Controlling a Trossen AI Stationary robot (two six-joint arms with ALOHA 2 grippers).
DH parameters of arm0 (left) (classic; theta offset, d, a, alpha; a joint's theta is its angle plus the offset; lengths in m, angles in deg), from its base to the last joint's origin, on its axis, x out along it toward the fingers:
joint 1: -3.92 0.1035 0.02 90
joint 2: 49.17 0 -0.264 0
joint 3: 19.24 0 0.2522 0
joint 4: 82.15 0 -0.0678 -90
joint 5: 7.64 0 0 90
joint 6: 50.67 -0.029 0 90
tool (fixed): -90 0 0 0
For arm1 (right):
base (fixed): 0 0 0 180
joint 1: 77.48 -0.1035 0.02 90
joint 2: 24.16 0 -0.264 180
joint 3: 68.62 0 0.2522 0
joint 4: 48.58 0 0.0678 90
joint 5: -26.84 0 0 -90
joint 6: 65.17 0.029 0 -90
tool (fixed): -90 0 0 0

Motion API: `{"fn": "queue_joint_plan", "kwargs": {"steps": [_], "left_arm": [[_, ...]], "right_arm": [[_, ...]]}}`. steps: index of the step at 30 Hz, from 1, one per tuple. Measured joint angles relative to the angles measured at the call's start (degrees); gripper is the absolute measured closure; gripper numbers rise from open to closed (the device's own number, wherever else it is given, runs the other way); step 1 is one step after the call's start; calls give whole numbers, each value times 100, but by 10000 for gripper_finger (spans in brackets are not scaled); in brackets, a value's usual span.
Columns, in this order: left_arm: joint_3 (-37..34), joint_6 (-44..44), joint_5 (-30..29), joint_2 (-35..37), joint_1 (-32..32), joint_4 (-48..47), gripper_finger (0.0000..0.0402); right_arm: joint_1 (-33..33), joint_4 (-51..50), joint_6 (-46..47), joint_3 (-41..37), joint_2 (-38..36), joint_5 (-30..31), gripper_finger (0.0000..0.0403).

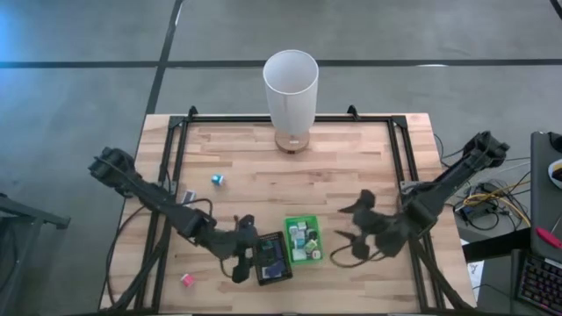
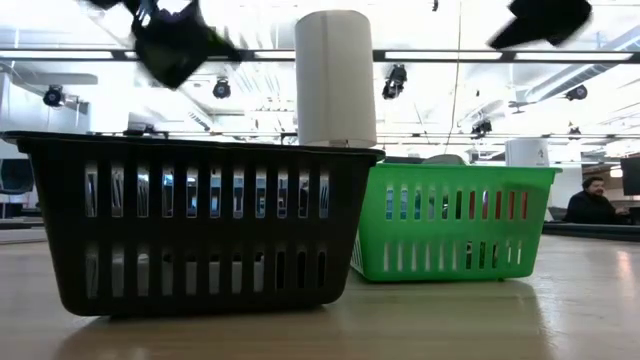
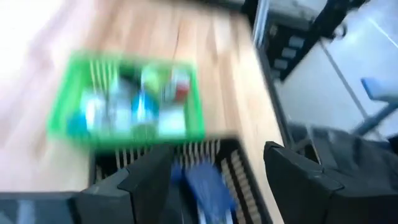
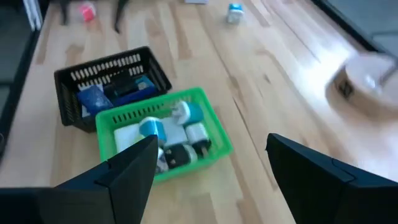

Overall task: Pick & Place Office items
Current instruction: Put the blue charger adapter into the green bin

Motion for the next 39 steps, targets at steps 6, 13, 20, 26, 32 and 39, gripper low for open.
{"fn": "queue_joint_plan", "kwargs": {"steps": [6, 13, 20, 26, 32, 39], "left_arm": [[-3, -1520, -1089, 4, -322, 954, 149], [-32, -1531, -1386, 8, -355, 791, 149], [-36, -1012, -2842, 342, -346, -884, 149], [147, 290, -3269, 1464, -196, -4235, 149], [255, 1158, -2480, 2679, 315, -6936, 149], [255, 849, -1209, 3320, 1490, -7996, 149]], "right_arm": [[-205, 1210, 713, -1425, -810, 186, 104], [-213, 3712, 161, -2475, -639, 248, 103], [-213, 4279, -46, -2453, -140, 613, 101], [-209, 4274, -200, -2134, 390, 927, 101], [72, 4279, -958, -1684, 706, 905, 101], [527, 4269, -1230, -1391, 1040, 571, 101]]}}
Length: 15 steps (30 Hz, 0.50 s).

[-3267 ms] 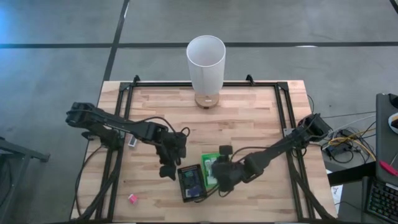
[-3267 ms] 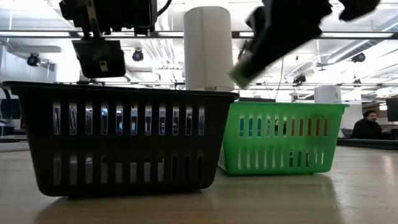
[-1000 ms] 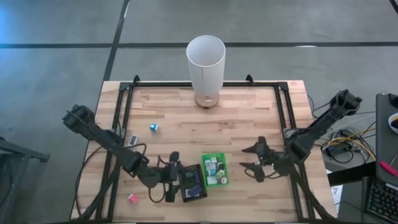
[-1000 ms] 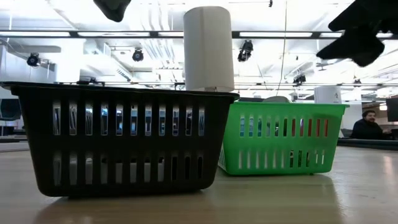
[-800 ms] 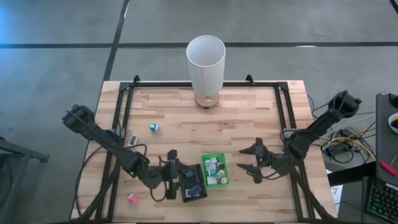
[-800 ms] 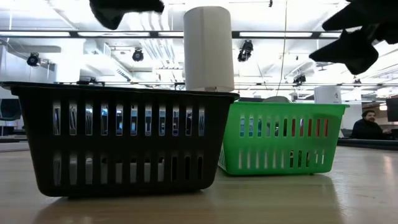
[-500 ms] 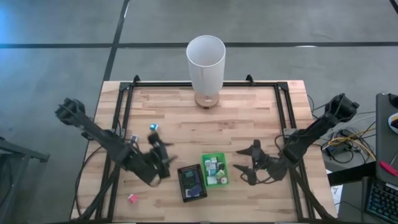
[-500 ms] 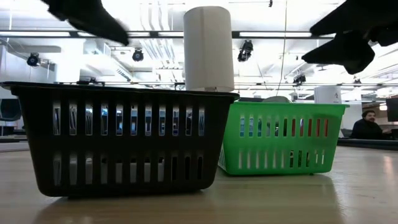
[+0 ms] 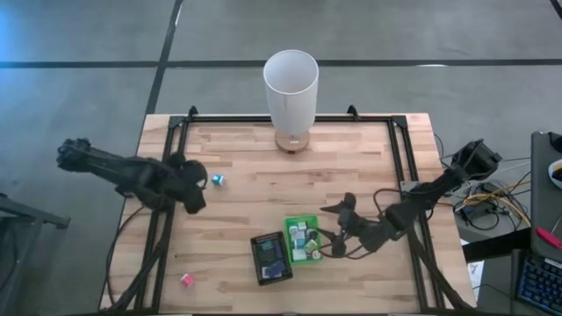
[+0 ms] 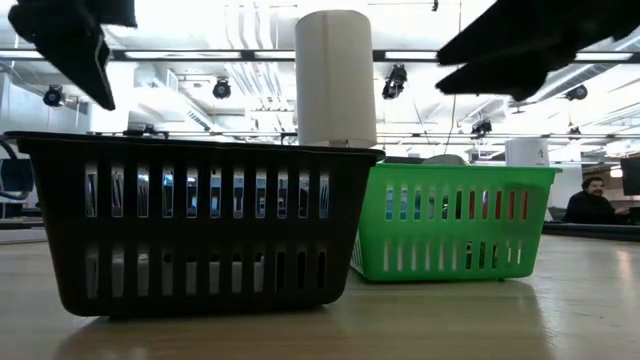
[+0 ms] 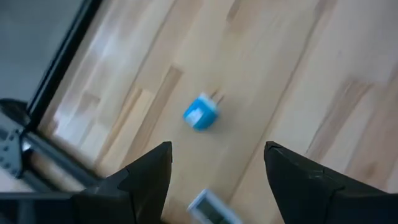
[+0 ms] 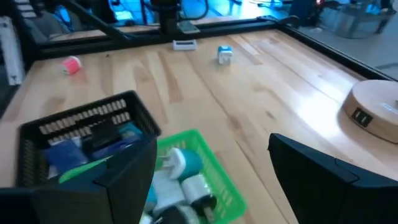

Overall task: Pick & Place Office items
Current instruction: Put the blue charger adapter into the green bin

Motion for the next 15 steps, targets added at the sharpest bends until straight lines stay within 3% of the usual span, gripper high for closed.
{"fn": "queue_joint_plan", "kwargs": {"steps": [6, 15], "left_arm": [[-30, -1822, 578, -287, 825, -132, 149], [-424, -3737, 188, -1067, 1503, 363, 149]], "right_arm": [[504, -6, 101, 16, 228, -602, 101], [845, 0, 141, 14, 395, -921, 101]]}}
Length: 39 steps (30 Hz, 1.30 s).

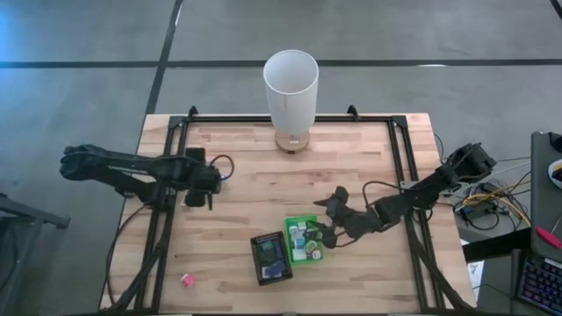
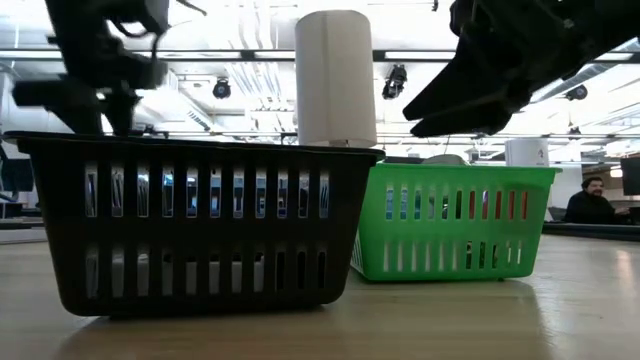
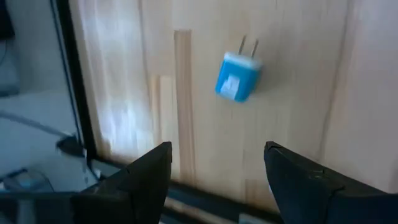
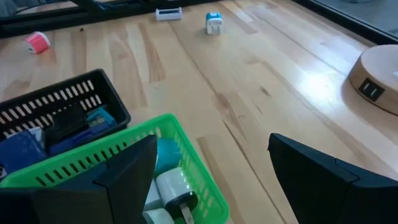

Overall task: Pick & Place Office items
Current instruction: Put the blue charger adapter into the green bin

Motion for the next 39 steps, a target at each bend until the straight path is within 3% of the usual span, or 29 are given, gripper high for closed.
{"fn": "queue_joint_plan", "kwargs": {"steps": [9, 15, 24, 39], "left_arm": [[-328, -1103, 391, -711, 603, 1425, 149], [-339, -1315, 1008, -1031, 1018, 1591, 149], [-339, -1912, 1184, -1197, 1350, 1925, 149], [-554, -1922, 1911, -1190, 1778, 2135, 149]], "right_arm": [[-9, -14, -7, 0, -28, -115, 101], [-9, -32, -7, 0, -26, -145, 101], [-7, -33, -2, -2, -15, -247, 101], [-3, -36, 9, -4, -9, -247, 101]]}}
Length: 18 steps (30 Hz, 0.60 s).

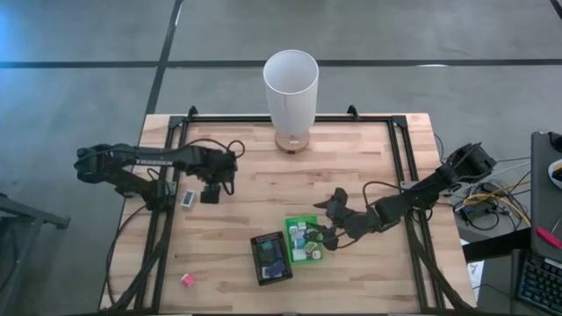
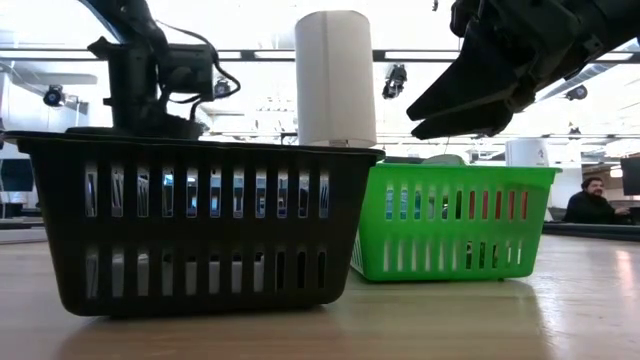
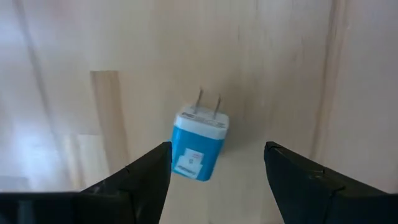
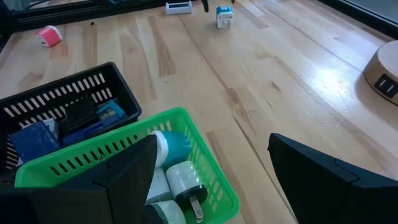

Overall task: Pick & Place Office items
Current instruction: Put the blue charger adapter into the green bin

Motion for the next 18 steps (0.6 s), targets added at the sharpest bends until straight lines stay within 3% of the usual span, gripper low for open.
{"fn": "queue_joint_plan", "kwargs": {"steps": [18], "left_arm": [[-279, -15, -14, 0, 95, 310, 149]], "right_arm": [[0, 0, 0, -11, 7, 6, 101]]}}
